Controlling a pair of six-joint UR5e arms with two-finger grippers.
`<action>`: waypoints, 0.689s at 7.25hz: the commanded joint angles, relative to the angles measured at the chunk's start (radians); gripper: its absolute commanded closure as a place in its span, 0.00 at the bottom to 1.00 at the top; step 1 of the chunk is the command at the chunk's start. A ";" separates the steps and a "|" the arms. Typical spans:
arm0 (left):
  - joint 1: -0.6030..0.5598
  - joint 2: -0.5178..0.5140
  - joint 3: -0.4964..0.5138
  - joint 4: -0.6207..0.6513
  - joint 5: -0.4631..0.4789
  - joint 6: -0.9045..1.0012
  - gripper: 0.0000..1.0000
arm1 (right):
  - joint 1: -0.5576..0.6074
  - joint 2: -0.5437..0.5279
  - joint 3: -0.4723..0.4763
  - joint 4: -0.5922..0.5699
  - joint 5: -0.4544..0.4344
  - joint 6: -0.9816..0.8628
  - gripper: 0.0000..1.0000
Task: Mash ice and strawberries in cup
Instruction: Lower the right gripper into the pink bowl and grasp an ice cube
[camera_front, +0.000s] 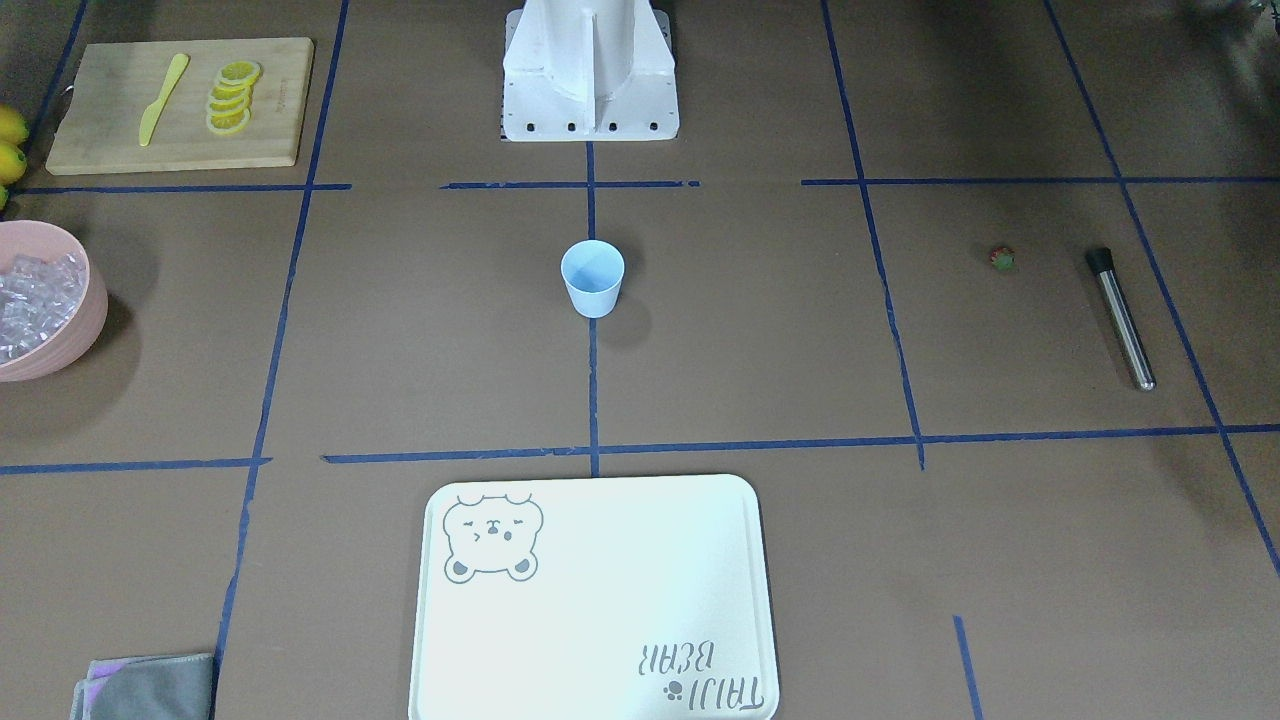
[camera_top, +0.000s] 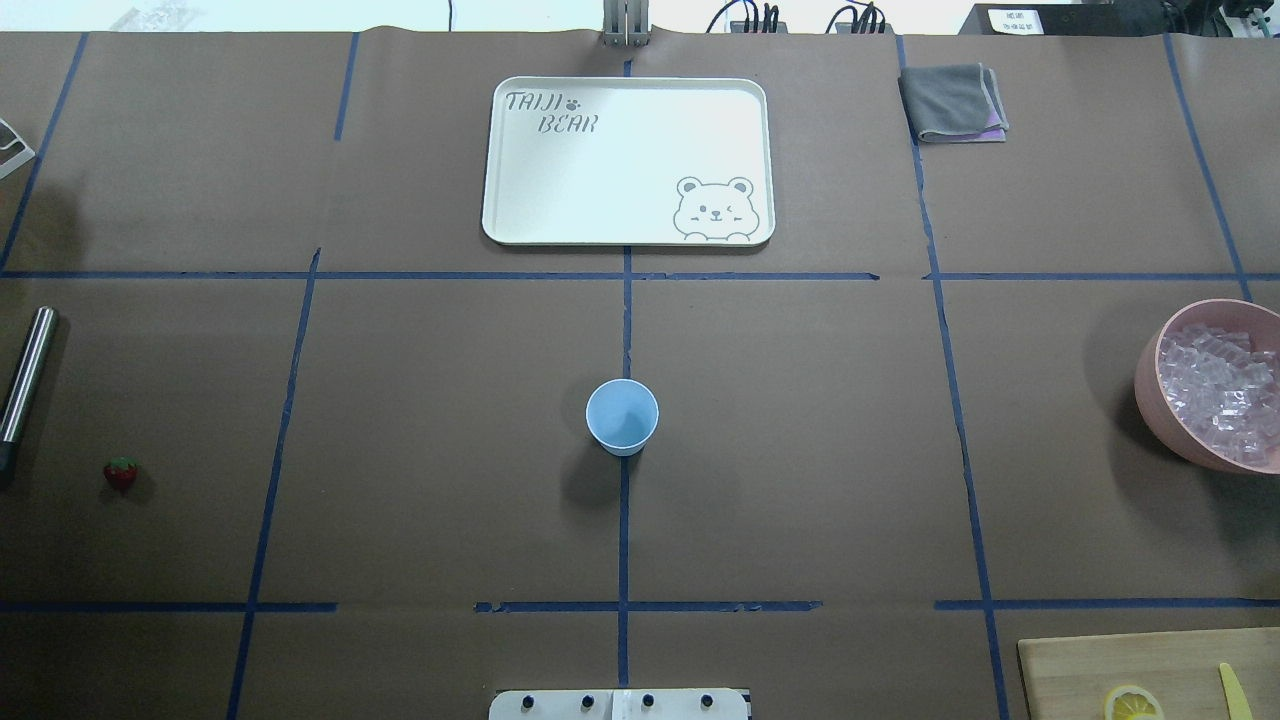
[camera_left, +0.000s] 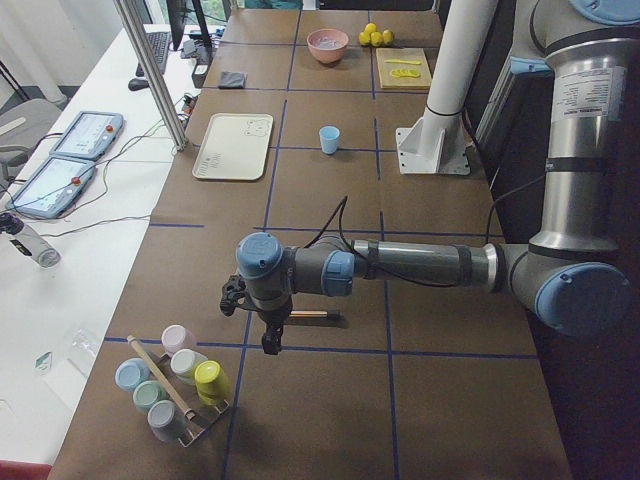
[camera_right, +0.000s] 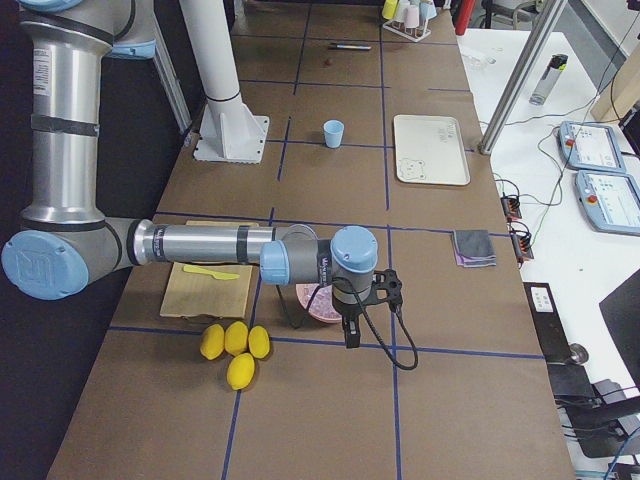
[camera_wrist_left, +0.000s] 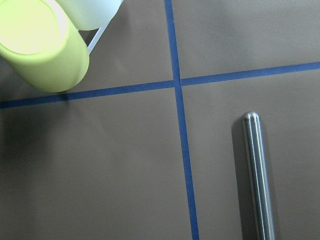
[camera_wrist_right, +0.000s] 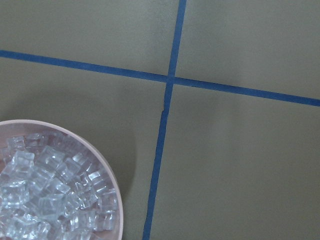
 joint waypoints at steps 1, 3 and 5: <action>0.002 0.003 -0.003 -0.003 -0.001 0.002 0.00 | 0.000 0.005 0.006 0.000 0.000 0.000 0.00; 0.002 0.005 -0.002 -0.003 -0.002 0.000 0.00 | -0.003 0.028 0.012 0.017 0.000 -0.001 0.00; 0.002 0.005 0.000 -0.003 -0.002 0.000 0.00 | -0.099 0.019 0.007 0.223 -0.001 0.003 0.00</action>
